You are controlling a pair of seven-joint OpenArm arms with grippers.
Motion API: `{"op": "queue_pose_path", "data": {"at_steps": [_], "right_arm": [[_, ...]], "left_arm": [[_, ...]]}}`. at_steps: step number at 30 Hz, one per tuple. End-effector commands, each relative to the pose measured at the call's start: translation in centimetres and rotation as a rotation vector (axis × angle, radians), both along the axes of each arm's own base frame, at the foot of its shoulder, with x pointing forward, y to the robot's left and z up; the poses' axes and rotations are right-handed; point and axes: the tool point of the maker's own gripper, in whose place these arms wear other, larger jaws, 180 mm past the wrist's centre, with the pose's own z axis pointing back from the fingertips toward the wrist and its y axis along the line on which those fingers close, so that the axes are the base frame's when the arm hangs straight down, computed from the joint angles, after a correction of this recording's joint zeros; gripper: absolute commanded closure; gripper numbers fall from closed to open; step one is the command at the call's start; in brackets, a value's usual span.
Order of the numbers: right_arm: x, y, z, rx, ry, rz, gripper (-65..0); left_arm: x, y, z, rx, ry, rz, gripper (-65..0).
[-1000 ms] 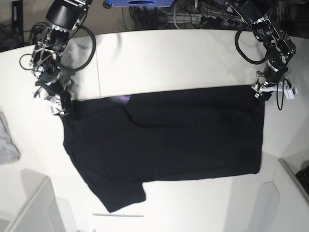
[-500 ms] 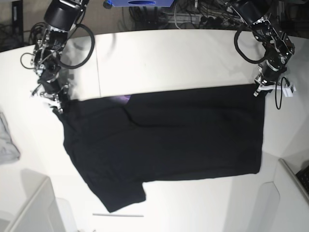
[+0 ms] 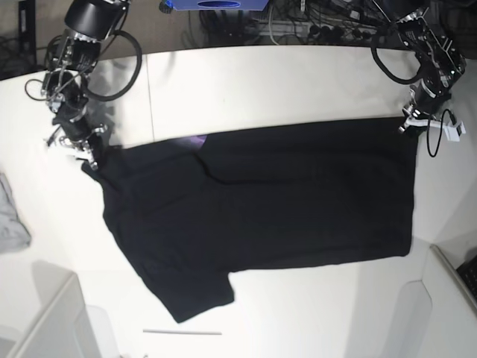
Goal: Fold the T-shirt properly
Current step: 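Lower the shoulders to the table and release both grippers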
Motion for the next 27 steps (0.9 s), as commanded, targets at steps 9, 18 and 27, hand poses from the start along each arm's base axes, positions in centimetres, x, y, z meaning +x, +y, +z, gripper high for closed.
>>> {"op": "queue_pose_path", "data": {"at_steps": [9,18,27], "right_arm": [[-1.7,-1.0,3.1,-0.076,-0.029,0.006,0.0],[-6.1,-0.9,3.5,-0.133,0.01,0.028,0.0],[-9.6,-0.8,3.3,-0.168,0.064,0.058,0.0]], "left_arm": [[-1.7,0.4,1.6,0.049,0.034,-0.046,0.0],[-3.7,0.5,2.6,0.076,0.082,-0.065,0.0],[-6.5,0.5,2.7,0.11,0.137,-0.084,0.0]]}}
